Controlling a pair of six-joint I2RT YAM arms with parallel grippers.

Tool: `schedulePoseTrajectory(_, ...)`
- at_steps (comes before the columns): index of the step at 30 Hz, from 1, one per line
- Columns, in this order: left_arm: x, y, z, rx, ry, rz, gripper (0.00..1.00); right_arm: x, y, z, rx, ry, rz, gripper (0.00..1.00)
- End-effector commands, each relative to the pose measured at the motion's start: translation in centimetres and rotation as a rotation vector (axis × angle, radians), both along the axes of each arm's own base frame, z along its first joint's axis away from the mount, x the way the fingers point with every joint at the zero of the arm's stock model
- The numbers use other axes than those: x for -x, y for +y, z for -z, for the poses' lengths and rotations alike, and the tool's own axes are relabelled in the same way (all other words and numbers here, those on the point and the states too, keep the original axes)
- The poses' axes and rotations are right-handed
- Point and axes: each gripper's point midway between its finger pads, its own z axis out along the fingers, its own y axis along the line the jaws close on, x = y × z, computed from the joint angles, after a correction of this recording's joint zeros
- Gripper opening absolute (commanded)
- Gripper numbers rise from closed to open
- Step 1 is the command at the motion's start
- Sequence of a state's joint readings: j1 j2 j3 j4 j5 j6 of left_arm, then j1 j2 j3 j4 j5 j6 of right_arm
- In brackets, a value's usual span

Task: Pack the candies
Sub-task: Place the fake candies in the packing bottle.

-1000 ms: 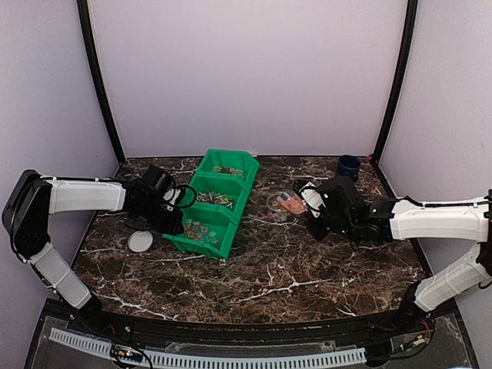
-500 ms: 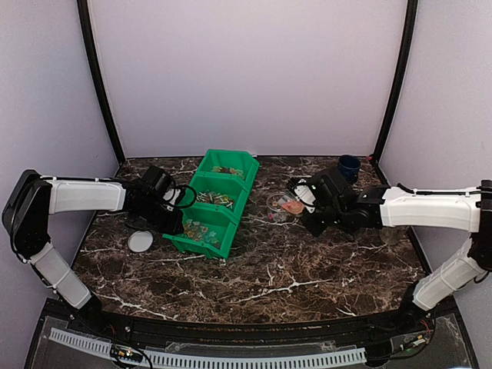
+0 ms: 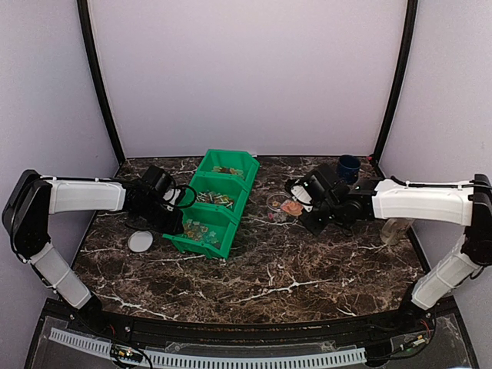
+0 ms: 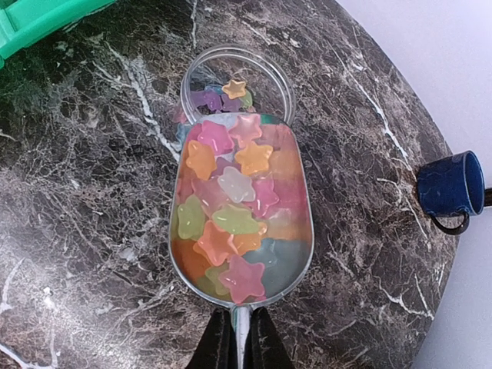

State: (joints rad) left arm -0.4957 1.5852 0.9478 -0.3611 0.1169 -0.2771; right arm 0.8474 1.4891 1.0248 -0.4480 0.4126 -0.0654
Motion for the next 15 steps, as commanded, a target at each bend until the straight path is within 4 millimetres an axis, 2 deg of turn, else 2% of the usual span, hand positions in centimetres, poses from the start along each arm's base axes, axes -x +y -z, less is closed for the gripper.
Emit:
schedulePoseTrajectory(1, -3.60, -2.80, -7.37, 0.169, -0.235, 0.019, 0.00, -0.99, -0.07, -1.32, -0.003, -0.021, 0.029, 0.00)
schedulePoseTrajectory(14, -3.62, -2.86, -7.41, 0.171, -0.234, 0.020, 0.00, -0.71, -0.56, -0.78, 0.076, 0.044, 0.012, 0.00)
schedulePoseTrajectory(15, -3.59, -2.87, -7.37, 0.170, -0.234, 0.021, 0.00, -1.04, -0.20, -1.62, 0.065, 0.033, 0.011, 0.00)
